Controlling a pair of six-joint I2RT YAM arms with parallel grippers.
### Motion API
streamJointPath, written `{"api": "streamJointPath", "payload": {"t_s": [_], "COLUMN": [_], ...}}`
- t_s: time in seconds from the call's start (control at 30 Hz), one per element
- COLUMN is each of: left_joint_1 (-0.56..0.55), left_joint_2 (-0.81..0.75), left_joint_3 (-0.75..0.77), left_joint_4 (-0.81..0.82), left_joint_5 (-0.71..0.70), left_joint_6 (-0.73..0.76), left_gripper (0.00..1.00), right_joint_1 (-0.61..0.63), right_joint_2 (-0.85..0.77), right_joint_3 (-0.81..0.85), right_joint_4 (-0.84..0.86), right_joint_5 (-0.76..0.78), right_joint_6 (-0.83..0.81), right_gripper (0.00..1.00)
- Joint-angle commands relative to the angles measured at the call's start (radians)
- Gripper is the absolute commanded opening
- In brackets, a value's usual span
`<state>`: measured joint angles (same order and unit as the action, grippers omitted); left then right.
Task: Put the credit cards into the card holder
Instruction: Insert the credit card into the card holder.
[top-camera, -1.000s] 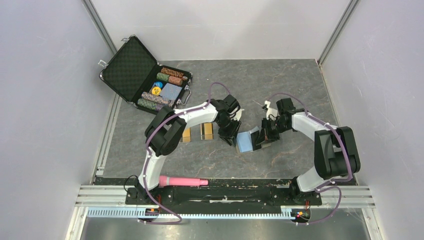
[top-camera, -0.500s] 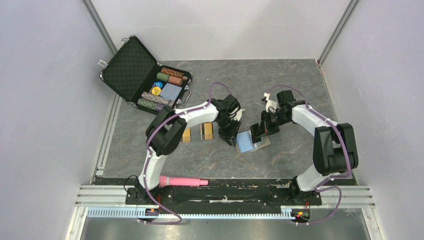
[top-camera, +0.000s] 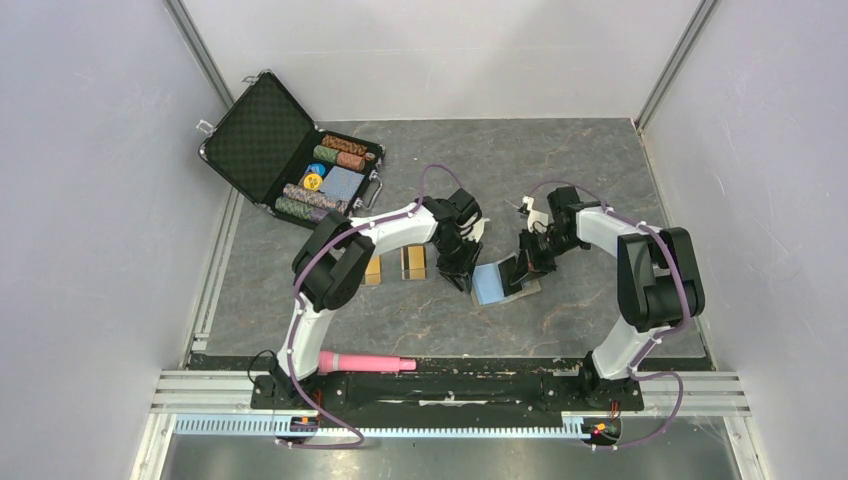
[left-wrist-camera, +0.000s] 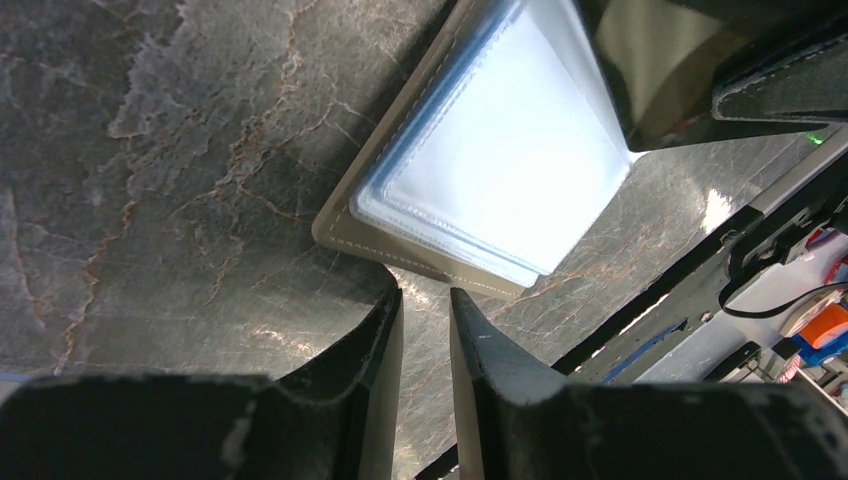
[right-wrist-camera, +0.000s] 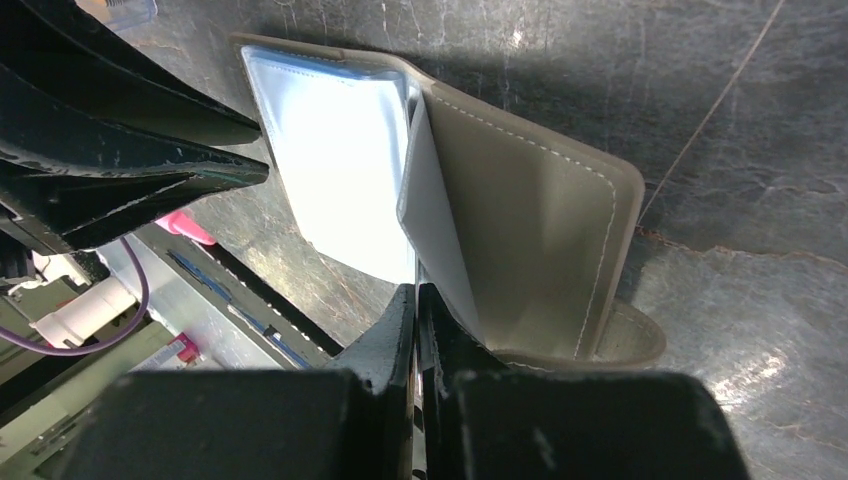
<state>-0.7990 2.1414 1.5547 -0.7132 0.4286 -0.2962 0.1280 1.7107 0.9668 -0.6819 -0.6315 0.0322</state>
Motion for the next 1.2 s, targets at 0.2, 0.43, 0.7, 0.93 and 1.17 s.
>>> {"api": "streamJointPath", "payload": {"t_s": [0.2, 0.43, 0.7, 0.93, 1.17], "left_joint_1": [-0.009, -0.009, -0.009, -0.009, -0.009], "left_joint_2": [0.058, 0.069, 0.081, 0.084, 0.090], "left_joint_3": [0.039, 0.046, 0.062, 0.062, 0.067], "left_joint_4": [-0.029, -0.043, -0.057, -0.061, -0.064], "left_joint_5": [-0.021, -0.028, -0.039, -0.042, -0.043], "left_joint_6": [0.055, 0.059, 0.063, 0.065, 0.063], "left_gripper": [0.30, 0.30, 0.29, 0.29, 0.29], "right_joint_1": [0.001, 0.008, 0.020, 0.038, 0.067], "right_joint_2": [0.049, 0.059, 0.077, 0.102, 0.109], "right_joint_3": [-0.026, -0.040, -0.050, -0.048, -0.062], "right_joint_4": [0.059, 0.079, 0.087, 0.086, 0.088], "right_joint_5": [-0.063, -0.115, -0.142, -0.157, -0.166], "right_joint_6": [-0.024, -0.023, -0.023, -0.024, -0.023], "right_gripper": [0.00, 0.00, 0.00, 0.00, 0.00]}}
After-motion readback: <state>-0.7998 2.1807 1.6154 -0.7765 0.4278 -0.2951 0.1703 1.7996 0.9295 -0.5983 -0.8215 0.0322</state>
